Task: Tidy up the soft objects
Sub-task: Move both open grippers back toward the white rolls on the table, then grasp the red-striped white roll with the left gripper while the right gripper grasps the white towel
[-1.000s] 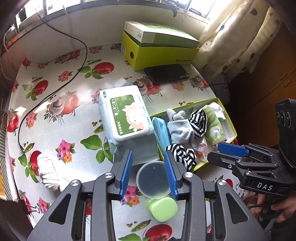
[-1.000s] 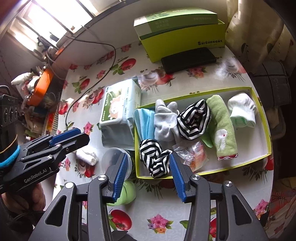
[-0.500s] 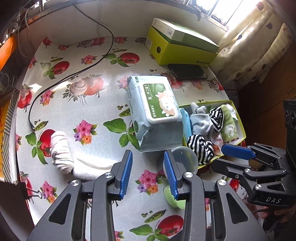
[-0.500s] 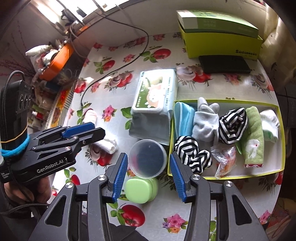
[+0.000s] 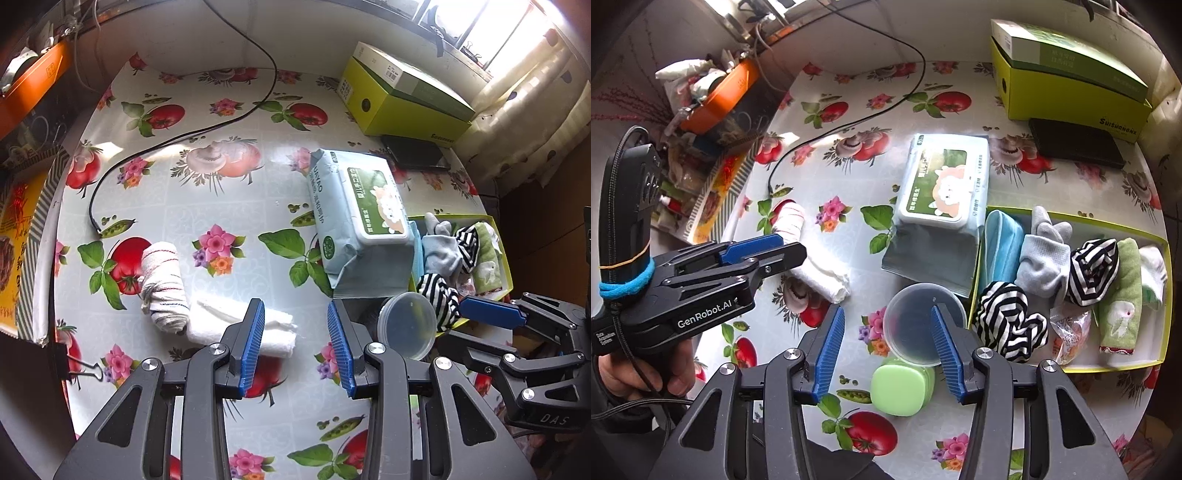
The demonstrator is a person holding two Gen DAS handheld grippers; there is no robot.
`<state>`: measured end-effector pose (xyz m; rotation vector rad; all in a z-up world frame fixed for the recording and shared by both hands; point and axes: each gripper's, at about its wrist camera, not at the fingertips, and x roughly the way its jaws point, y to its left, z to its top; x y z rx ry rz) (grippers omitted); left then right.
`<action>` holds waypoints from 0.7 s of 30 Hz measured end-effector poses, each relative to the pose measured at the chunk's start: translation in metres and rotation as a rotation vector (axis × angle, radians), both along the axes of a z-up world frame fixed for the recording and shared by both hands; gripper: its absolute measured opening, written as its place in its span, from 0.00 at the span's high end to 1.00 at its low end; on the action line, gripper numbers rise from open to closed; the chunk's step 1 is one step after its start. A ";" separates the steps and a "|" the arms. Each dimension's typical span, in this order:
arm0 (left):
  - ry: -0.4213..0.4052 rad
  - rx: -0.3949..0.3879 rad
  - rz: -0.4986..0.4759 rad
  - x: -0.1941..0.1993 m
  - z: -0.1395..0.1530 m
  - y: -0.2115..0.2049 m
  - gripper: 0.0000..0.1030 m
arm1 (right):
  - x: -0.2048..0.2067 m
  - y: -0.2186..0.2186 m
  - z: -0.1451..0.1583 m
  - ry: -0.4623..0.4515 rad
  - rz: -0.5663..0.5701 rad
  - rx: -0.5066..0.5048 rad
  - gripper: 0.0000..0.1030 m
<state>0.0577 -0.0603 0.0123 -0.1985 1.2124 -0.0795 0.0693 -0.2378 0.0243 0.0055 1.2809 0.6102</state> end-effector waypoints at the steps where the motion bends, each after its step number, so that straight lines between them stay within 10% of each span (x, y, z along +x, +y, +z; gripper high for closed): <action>1: 0.002 0.002 0.007 -0.001 -0.001 0.003 0.64 | 0.000 0.004 -0.001 -0.001 0.011 -0.003 0.53; 21: 0.041 0.007 0.160 -0.016 -0.023 0.069 0.64 | -0.002 0.081 -0.013 -0.023 0.223 -0.048 0.48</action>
